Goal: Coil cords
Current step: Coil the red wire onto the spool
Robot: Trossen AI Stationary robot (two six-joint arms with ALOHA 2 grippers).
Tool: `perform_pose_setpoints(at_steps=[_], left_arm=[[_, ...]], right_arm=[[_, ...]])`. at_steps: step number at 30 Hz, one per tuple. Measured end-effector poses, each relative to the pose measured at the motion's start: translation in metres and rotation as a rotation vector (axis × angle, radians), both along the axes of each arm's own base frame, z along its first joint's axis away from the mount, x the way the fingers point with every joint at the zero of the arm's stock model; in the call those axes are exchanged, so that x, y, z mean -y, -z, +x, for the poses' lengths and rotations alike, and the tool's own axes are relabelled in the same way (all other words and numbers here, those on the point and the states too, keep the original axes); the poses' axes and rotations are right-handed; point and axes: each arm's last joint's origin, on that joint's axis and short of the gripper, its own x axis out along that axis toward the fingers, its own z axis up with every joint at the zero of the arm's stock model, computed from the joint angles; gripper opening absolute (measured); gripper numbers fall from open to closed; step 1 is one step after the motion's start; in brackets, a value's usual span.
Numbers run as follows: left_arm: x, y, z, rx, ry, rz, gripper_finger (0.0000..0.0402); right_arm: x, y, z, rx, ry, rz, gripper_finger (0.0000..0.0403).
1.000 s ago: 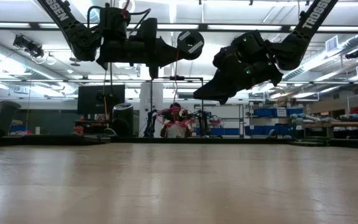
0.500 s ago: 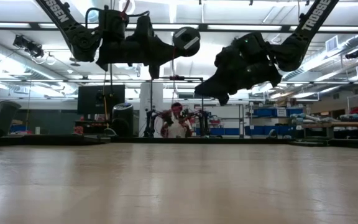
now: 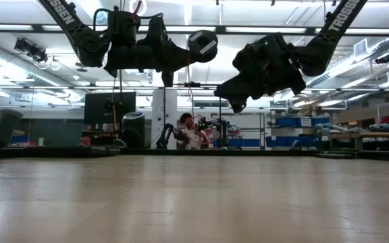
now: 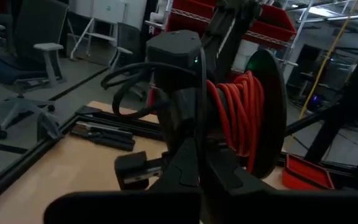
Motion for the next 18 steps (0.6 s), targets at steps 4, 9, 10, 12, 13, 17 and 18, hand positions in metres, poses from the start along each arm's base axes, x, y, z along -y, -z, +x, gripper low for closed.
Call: perform_pose_setpoints(at_steps=[4,9,10,12,13,17,18], left_arm=[[-0.001,0.000,0.000,0.000,-0.019,-0.001,0.0001],[-0.002,0.000,0.000,0.000,-0.048,-0.003,0.0001],[-0.002,0.000,0.000,0.001,-0.054,-0.003,0.0001],[-0.002,0.000,0.000,0.002,-0.062,-0.002,0.0001],[-0.002,0.000,0.000,0.003,-0.063,-0.002,0.0001],[-0.002,-0.001,0.000,0.011,-0.065,0.001,0.0001],[-0.002,-0.001,0.000,0.011,-0.067,0.001,0.0001]], right_arm=[[0.007,0.000,-0.001,-0.027,0.135,0.008,0.0075],[-0.003,-0.001,0.007,-0.014,0.220,-0.105,0.0080],[-0.006,-0.002,0.009,0.007,0.213,-0.112,0.0083],[-0.011,-0.007,0.012,0.047,0.219,-0.116,0.0090],[-0.013,-0.008,0.013,0.056,0.230,-0.124,0.0094],[-0.021,-0.008,0.018,0.061,0.321,-0.218,0.0111],[-0.024,-0.008,0.019,0.060,0.339,-0.245,0.0116]])
